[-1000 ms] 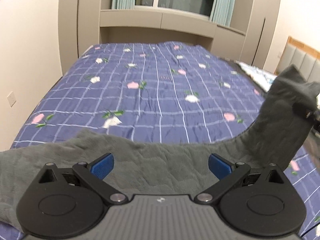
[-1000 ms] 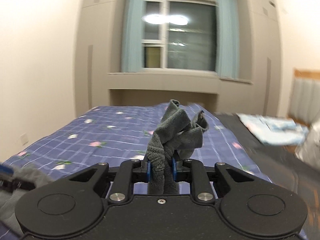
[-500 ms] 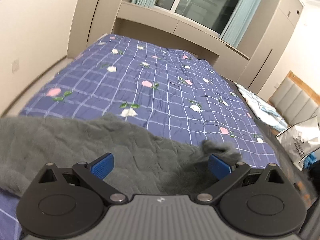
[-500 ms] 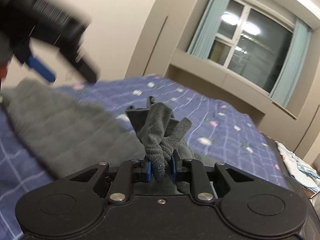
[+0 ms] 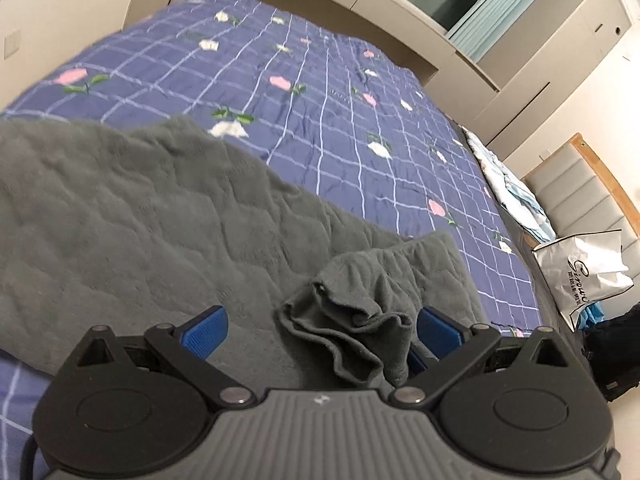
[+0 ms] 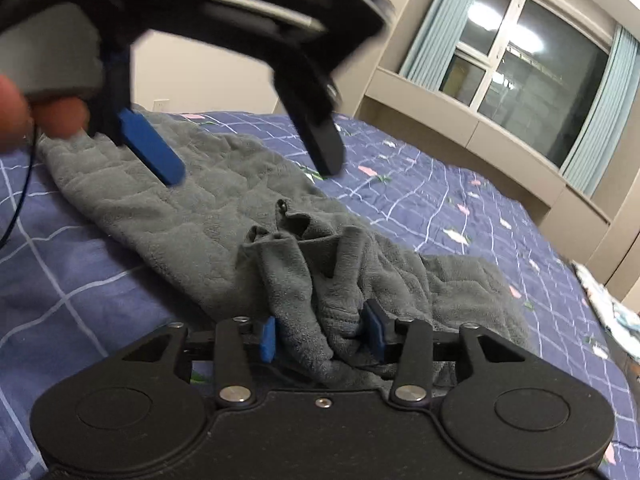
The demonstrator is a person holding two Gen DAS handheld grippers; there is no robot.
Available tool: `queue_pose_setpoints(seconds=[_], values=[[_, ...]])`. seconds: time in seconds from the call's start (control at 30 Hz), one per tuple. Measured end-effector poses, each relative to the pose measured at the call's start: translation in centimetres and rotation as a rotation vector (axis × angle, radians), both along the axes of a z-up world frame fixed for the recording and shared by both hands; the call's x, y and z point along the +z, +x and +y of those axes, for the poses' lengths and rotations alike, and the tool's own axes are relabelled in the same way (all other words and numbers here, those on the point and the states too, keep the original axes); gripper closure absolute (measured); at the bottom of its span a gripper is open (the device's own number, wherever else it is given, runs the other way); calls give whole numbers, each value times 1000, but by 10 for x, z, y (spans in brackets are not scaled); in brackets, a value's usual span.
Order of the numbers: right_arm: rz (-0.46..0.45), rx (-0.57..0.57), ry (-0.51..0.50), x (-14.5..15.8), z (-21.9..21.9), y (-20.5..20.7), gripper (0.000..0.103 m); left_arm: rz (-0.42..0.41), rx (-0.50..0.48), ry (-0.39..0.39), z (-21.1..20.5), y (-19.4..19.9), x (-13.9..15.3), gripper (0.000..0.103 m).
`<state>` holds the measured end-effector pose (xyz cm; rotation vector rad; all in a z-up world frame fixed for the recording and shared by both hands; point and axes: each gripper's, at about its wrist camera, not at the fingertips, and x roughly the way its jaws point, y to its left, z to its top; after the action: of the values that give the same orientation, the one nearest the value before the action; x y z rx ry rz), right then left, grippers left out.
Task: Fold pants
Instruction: 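Grasp the cuff with the left gripper beside the right gripper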
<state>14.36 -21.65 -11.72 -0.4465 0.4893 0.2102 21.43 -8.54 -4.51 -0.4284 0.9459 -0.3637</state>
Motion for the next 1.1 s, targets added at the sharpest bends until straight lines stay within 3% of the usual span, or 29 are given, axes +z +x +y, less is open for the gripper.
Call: queue_pose_setpoints(seconds=[0.13, 0.23, 0.3, 0.33, 0.4, 0.53, 0.6, 0.77, 0.83, 0.93, 1.1], values=[[-24, -11, 11, 3, -3, -5, 51, 29, -15, -26, -5, 7, -7, 1], [-54, -12, 1, 6, 0, -11, 55, 46, -26, -54, -9, 11, -12, 1], [-59, -1, -8, 6, 3, -15, 74, 54, -20, -71, -10, 12, -15, 3], [-57, 3, -2, 6, 3, -16, 78, 58, -15, -81, -12, 14, -17, 5], [-49, -8, 61, 10, -1, -16, 83, 73, -5, -102, -12, 17, -20, 8], [-5, -104, 349, 26, -26, -9, 84, 75, 37, -177, -10, 22, -22, 10], [-20, -125, 397, 30, -28, -9, 84, 69, 55, -206, -9, 25, -22, 13], [-28, -110, 351, 25, -13, -5, 83, 77, 86, -200, -10, 36, -28, 36], [-17, -111, 315, 23, -7, -3, 82, 83, 89, -185, -8, 39, -31, 57], [-1, -105, 275, 20, -4, -3, 74, 97, 78, -165, -8, 43, -37, 79], [0, -90, 225, 19, -5, -9, 47, 77, 47, -141, -12, 45, -40, 87]])
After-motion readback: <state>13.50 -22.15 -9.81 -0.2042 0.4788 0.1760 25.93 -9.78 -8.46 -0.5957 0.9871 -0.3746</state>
